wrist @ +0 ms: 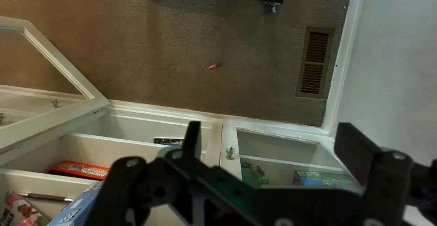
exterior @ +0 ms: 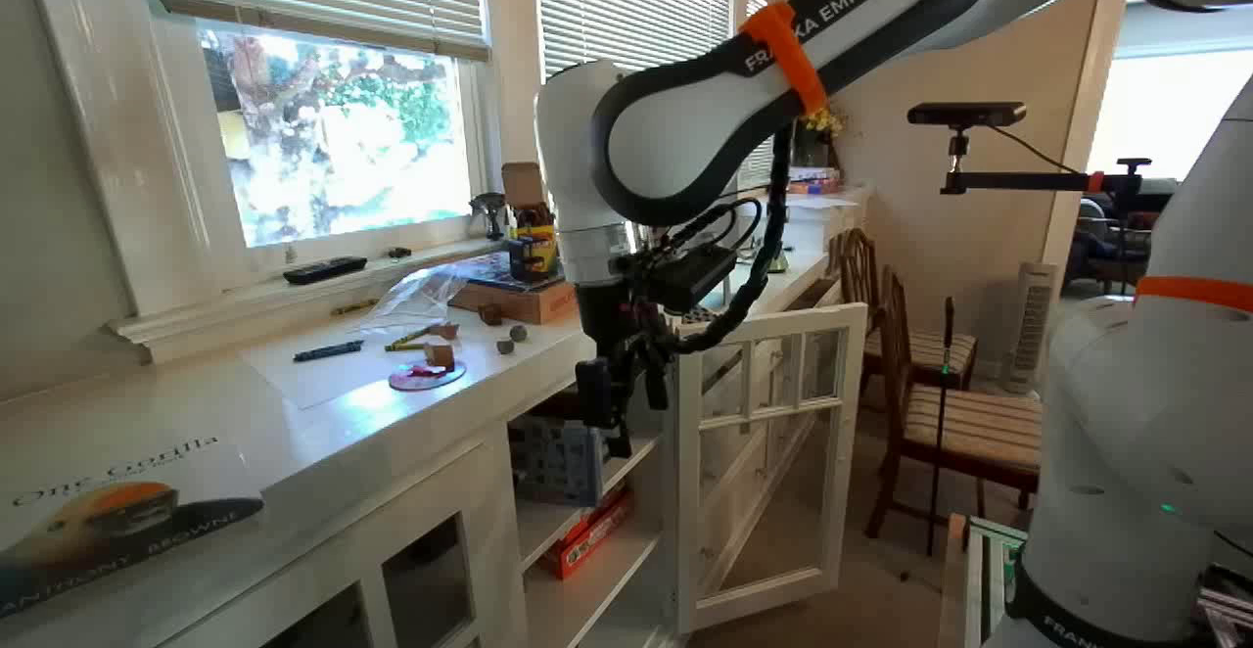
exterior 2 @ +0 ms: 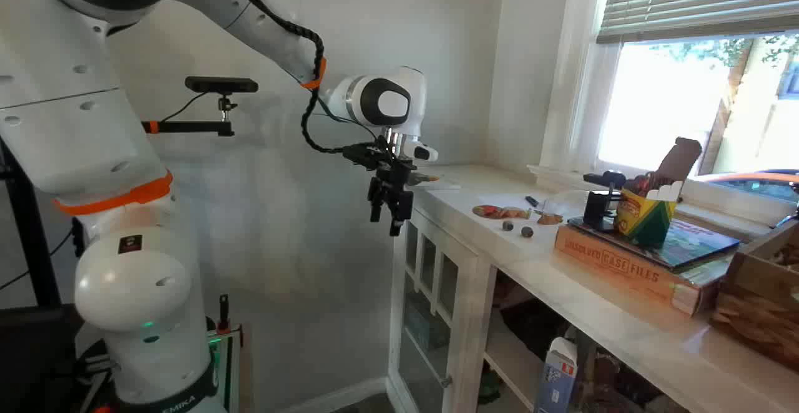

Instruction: Move the stones on the counter

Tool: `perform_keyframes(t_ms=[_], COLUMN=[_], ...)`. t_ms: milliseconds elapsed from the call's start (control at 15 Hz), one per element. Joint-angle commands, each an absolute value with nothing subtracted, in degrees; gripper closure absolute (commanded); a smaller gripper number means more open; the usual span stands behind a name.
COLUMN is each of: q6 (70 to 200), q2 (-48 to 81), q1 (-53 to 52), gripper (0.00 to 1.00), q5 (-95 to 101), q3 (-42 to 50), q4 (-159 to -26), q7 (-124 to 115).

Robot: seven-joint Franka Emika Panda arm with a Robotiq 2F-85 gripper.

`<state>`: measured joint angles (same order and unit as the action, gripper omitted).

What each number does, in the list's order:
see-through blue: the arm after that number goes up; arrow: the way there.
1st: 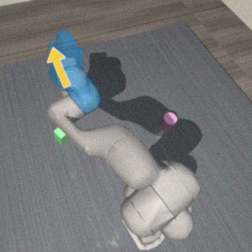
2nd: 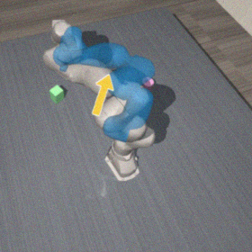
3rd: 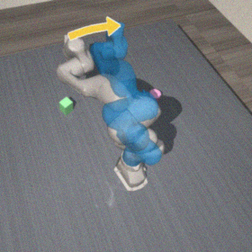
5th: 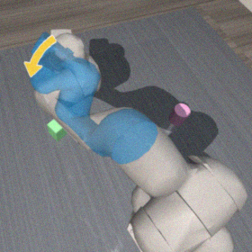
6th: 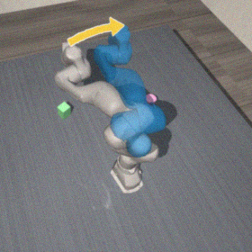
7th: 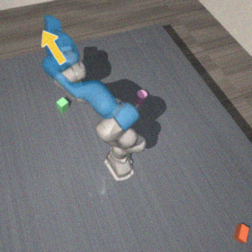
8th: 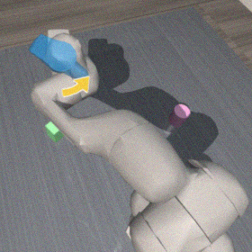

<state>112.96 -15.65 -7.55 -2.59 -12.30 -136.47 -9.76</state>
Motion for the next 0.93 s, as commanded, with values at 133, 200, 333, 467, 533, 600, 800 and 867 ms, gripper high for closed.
perform_keyframes(t_ms=[133, 200, 333, 467, 533, 600, 800, 867], q6=[112.9, 112.9, 112.9, 114.6, 115.3, 116.7, 125.2, 128.0], q2=[-15.6, -15.6, -15.6, -15.8, -15.7, -15.7, -14.8, -14.5], q1=[-8.1, -8.1, -8.1, -5.8, -5.1, -4.6, -3.9, -3.5], gripper=[0.0, 0.0, 0.0, 0.0, 0.0, 0.0, 0.0, 0.0], q5=[-2.4, -2.4, -2.4, 4.9, 6.9, 8.7, 11.5, 12.2], q3=[-11.8, -11.8, -11.8, -12.9, -12.5, -12.2, -11.1, -11.0], q4=[-136.4, -136.4, -136.4, -136.6, -136.4, -136.5, -137.1, -137.2], q7=[-9.9, -9.9, -9.9, -17.3, -19.2, -20.5, -19.7, -20.2])
